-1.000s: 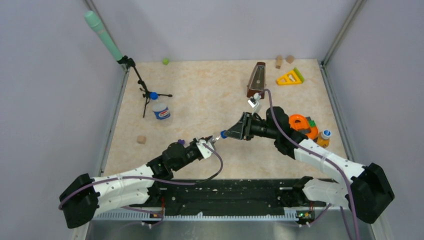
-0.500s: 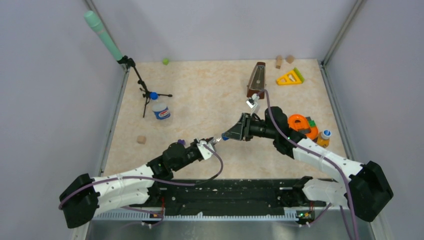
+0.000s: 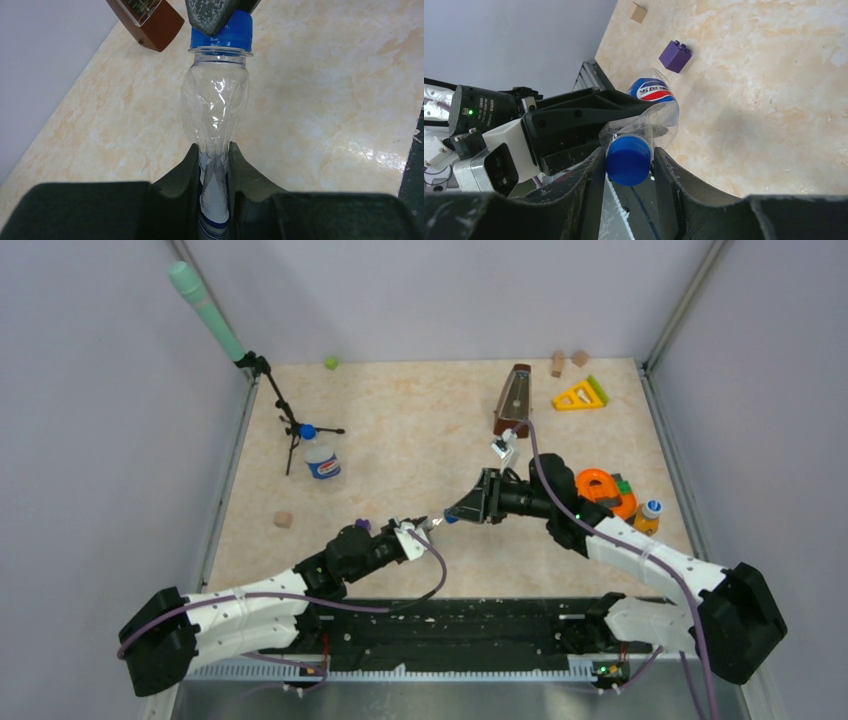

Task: Unscrew the bottle caps
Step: Unscrew the bottle cap from the plastic bottle.

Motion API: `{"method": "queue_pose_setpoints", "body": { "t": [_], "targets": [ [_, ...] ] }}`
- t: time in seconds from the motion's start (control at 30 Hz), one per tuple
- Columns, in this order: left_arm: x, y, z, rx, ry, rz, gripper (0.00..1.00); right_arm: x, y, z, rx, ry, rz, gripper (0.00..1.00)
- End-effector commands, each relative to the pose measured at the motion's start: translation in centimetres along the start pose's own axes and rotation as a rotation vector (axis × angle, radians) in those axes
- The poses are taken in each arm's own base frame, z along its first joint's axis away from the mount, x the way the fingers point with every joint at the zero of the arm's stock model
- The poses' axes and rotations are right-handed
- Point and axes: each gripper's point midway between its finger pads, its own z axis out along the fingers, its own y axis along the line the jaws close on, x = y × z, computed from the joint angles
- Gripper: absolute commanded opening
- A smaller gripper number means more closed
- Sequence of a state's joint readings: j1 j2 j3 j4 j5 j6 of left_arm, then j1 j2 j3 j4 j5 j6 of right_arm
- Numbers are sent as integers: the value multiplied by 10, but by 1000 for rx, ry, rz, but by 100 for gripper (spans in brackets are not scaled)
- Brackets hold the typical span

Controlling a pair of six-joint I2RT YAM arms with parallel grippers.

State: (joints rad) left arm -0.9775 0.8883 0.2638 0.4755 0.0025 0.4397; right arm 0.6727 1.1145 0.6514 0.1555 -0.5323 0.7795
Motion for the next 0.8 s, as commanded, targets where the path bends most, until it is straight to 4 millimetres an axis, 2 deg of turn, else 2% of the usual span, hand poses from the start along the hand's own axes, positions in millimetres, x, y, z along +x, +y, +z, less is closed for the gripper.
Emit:
{"method": "queue_pose_setpoints", "body": {
  "t": [0.0,0.03,0.13,0.47,0.53,0.67,0.77],
  "targets": [
    [-26,8,3,-16,-67,-7,0,-21,20,-6,-29,-58,-65,40],
    [-26,9,3,-18,-67,-7,0,-21,21,-6,-31,-59,-65,40],
    [-26,9,3,-17,-66,-6,0,-20,27,-7,-60,-52,-74,48],
    [-29,10,1,-24,-81,-13,0,-16,27,-5,-72,-32,-61,47],
    [-29,10,1,-24,-80,-11,0,-15,25,-4,-69,-28,-57,44],
    [-30,10,1,-24,-82,-10,0,-16,27,-4,-77,-27,-64,32],
    [-31,11,1,-24,-83,-11,0,-16,27,-4,-80,-26,-66,29]
  ]
}}
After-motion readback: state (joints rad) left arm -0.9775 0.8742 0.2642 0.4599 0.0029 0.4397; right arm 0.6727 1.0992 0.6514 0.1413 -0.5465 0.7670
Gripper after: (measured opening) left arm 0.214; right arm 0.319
